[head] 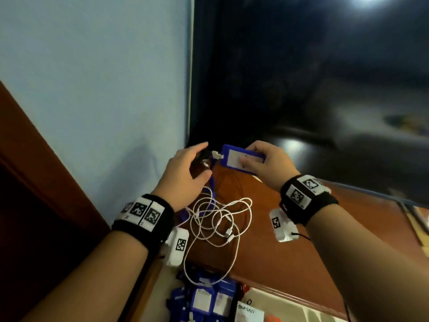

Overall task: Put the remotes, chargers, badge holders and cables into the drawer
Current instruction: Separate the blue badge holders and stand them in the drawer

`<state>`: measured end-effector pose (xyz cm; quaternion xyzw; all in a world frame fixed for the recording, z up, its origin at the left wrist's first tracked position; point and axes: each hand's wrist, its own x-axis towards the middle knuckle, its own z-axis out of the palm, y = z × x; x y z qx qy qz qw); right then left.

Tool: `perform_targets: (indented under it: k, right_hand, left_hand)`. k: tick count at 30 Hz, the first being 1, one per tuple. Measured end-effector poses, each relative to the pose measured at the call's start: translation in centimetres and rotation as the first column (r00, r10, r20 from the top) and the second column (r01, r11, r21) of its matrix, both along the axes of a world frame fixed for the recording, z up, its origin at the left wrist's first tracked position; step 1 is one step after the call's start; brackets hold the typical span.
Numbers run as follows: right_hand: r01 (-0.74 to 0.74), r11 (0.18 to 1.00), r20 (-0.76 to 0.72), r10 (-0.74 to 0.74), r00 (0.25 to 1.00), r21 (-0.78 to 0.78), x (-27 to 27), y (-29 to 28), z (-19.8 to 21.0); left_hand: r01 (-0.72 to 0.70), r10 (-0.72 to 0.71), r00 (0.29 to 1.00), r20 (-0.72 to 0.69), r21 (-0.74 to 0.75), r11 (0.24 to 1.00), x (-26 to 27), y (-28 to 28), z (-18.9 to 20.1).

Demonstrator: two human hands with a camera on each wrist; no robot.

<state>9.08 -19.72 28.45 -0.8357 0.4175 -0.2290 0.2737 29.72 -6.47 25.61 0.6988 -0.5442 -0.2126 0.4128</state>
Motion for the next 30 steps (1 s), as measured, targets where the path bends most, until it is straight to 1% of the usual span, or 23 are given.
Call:
perform_targets:
  k: [2,4,5,7,8,9,12,15,17,19,21,23,24,26,28,30]
  right_hand:
    - [-0.066,0.997,-0.024,0.065,0.998,-0.035,-2.0,1.4,4.2]
    - [-0.078,0.992,-0.035,0.075,0.997,-0.102,-3.8,2.5,7.9]
    - [-0.063,0.989,-0.012,0.062,0.998,-0.137,-4.7,2.9,9.4]
    - [-0.015,0.987,0.111,0.033,0.993,-0.161,-6.4,3.5,12.2]
    - [0.011,0.989,0.193,0.018,0.981,-0.150,-7.4,3.9,13.6]
    - [0.023,0.992,0.272,0.012,0.962,-0.123,-8.1,4.3,14.7]
    - [0.043,0.996,0.454,-0.001,0.891,-0.082,-10.3,5.6,18.4]
    - [0.071,0.997,0.564,-0.035,0.825,-0.042,-12.0,6.9,21.5]
    - [0.076,0.997,0.623,-0.052,0.780,-0.012,-12.9,7.9,23.1]
    - [0.061,0.998,0.658,-0.037,0.752,-0.013,-12.9,8.3,23.6]
    - [0.066,0.997,0.701,-0.024,0.713,-0.033,-13.2,8.9,24.0]
    - [0.102,0.994,0.748,-0.049,0.662,-0.025,-13.5,9.2,23.9]
    - [0.138,0.990,0.759,-0.074,0.646,-0.021,-13.7,9.1,23.6]
    - [0.252,0.967,0.749,-0.147,0.647,-0.027,-14.2,8.7,22.5]
    - [0.366,0.928,0.701,-0.217,0.679,-0.067,-14.8,8.1,20.5]
    - [0.444,0.887,0.615,-0.280,0.737,-0.129,-15.3,7.4,18.1]
  left_hand:
    - [0.068,-0.070,0.997,-0.045,-0.036,0.997,-0.9,-1.5,2.2]
    - [0.151,-0.154,0.983,-0.096,-0.047,0.987,-1.7,-3.1,3.9]
    - [0.196,-0.199,0.973,-0.121,-0.034,0.980,-2.2,-3.8,4.5]
    - [0.303,-0.307,0.926,-0.220,-0.052,0.951,-3.5,-4.9,5.5]
    - [0.347,-0.360,0.890,-0.279,-0.096,0.933,-4.4,-5.5,6.0]
    - [0.355,-0.379,0.873,-0.307,-0.133,0.925,-5.4,-5.6,6.4]
    - [0.331,-0.395,0.862,-0.318,-0.236,0.914,-8.3,-5.2,7.8]
    - [0.319,-0.424,0.858,-0.292,-0.345,0.883,-10.2,-4.7,9.1]
    - [0.321,-0.432,0.874,-0.223,-0.402,0.858,-11.2,-4.4,10.1]
    - [0.321,-0.407,0.904,-0.132,-0.418,0.850,-11.9,-4.0,10.4]
    - [0.352,-0.400,0.916,-0.034,-0.409,0.842,-12.7,-2.8,11.0]
    - [0.416,-0.424,0.904,0.060,-0.360,0.835,-13.4,-1.5,11.7]
    - [0.465,-0.455,0.884,0.109,-0.321,0.825,-13.7,-0.7,12.1]
    - [0.551,-0.499,0.829,0.251,-0.222,0.804,-14.1,1.2,12.9]
    - [0.608,-0.517,0.757,0.400,-0.141,0.781,-14.3,3.3,13.6]
    - [0.667,-0.535,0.680,0.502,-0.120,0.735,-14.1,5.0,14.3]
